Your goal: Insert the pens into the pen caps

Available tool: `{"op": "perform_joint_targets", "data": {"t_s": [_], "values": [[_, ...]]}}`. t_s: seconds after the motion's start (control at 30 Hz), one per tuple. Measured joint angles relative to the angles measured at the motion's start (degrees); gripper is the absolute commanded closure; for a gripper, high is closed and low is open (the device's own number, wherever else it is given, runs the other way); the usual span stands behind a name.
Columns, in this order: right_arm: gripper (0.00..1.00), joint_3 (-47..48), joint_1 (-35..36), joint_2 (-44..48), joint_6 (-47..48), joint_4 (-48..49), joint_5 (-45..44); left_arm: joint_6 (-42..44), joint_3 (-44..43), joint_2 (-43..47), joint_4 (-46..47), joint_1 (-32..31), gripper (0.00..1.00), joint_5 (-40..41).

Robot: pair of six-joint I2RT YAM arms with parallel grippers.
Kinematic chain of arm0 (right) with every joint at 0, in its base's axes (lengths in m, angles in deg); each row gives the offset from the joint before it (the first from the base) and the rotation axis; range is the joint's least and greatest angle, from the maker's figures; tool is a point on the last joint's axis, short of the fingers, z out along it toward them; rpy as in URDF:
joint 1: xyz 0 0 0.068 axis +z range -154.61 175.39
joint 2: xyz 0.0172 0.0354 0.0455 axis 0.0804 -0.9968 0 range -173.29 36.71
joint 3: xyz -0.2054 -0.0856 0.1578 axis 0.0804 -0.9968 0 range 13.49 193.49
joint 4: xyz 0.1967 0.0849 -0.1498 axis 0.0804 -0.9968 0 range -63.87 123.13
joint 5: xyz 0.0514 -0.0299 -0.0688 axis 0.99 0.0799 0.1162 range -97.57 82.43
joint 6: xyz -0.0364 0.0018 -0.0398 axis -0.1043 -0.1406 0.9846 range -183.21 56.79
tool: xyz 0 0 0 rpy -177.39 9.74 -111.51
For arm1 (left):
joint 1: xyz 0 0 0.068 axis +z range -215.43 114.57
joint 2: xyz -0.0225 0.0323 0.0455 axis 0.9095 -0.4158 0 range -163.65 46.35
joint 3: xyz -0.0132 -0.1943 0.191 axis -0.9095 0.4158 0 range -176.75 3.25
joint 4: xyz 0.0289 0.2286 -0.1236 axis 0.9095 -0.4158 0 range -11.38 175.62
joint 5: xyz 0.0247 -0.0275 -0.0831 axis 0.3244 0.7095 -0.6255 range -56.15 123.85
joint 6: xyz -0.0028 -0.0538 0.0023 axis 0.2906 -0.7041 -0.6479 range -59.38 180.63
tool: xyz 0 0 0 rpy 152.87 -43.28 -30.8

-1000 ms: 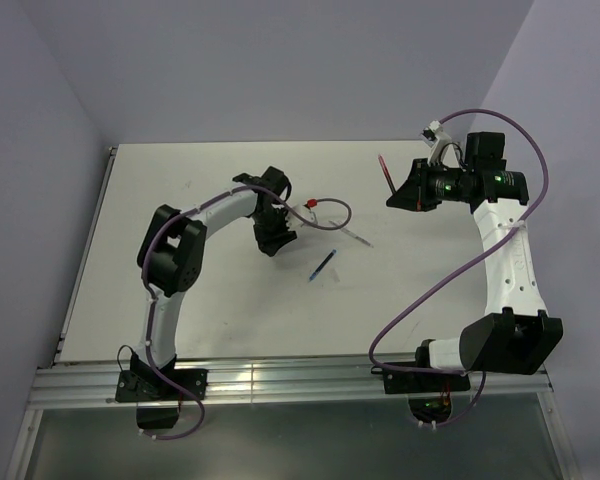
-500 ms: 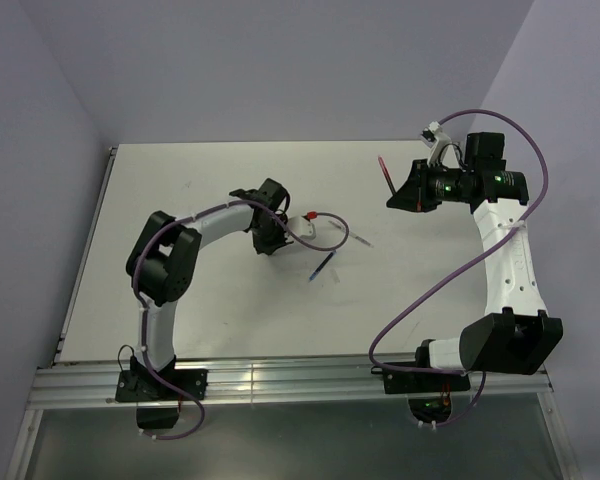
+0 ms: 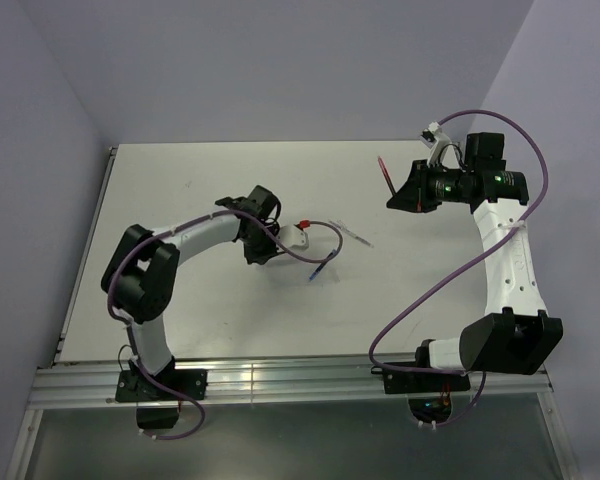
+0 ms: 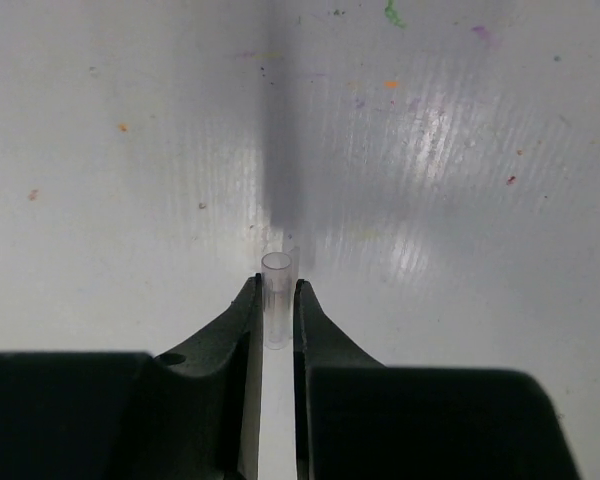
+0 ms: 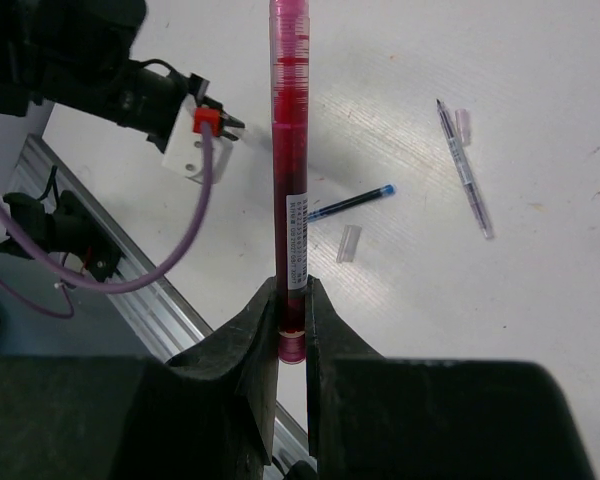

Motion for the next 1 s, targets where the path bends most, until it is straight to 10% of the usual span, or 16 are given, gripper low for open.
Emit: {"op": "perform_joint_targets", "data": {"t_s": [0.47, 1.0], "values": [[1.0, -5.7, 2.3, -0.5, 0.4, 0.1, 3.0, 3.2, 10.6, 25.4, 10.1, -0.6, 1.0, 3.1], [1.0, -7.1, 28.7, -3.8, -0.7, 2.2, -4.8, 23.4, 37.0, 50.4, 44.2, -14.9, 1.0, 21.6]]}}
